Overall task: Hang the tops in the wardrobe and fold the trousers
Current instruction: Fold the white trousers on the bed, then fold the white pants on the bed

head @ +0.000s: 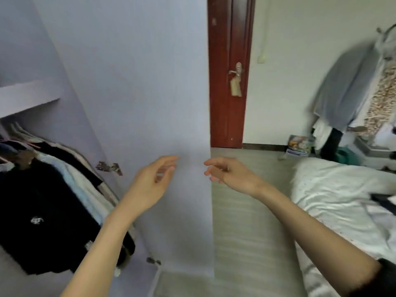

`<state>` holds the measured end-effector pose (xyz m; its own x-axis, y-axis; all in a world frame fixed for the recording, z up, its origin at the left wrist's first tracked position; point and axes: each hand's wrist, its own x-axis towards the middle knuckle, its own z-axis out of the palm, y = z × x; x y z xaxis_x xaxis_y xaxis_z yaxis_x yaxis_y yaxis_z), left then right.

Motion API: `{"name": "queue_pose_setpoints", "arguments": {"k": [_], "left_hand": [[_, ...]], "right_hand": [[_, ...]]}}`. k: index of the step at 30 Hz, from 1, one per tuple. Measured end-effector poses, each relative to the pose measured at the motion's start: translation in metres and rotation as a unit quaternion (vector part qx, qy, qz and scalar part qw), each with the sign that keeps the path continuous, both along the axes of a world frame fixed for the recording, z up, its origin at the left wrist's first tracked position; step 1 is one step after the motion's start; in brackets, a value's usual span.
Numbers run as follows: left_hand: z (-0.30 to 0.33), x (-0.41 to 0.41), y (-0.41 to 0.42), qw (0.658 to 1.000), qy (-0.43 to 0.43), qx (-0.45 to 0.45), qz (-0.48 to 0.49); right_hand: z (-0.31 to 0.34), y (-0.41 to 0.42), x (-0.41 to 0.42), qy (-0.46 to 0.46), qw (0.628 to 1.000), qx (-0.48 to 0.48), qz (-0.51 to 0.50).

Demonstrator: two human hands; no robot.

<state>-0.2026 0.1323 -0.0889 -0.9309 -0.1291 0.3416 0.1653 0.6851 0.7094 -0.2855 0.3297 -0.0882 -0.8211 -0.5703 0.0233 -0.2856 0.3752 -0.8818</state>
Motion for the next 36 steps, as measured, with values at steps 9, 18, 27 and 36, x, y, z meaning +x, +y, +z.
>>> {"name": "queue_pose_setpoints", "arguments": {"k": [9, 18, 27, 36], "left_hand": [[-0.024, -0.107, 0.217, 0.976, -0.050, 0.008, -0.212], [-0.066, -0.204, 0.432, 0.910, -0.125, 0.000, -0.396], [-0.114, -0.313, 0.560, 0.844, -0.168, -0.057, -0.506], [-0.159, -0.390, 0.682, 0.746, -0.227, -0.114, -0.616]], "right_hand": [[-0.023, 0.239, -0.024, -0.036, 0.977, 0.007, -0.211], [-0.059, 0.450, -0.037, -0.100, 0.913, 0.003, -0.396], [-0.104, 0.540, -0.080, -0.127, 0.841, -0.013, -0.526], [-0.150, 0.610, -0.098, -0.156, 0.743, 0.004, -0.651]]}}
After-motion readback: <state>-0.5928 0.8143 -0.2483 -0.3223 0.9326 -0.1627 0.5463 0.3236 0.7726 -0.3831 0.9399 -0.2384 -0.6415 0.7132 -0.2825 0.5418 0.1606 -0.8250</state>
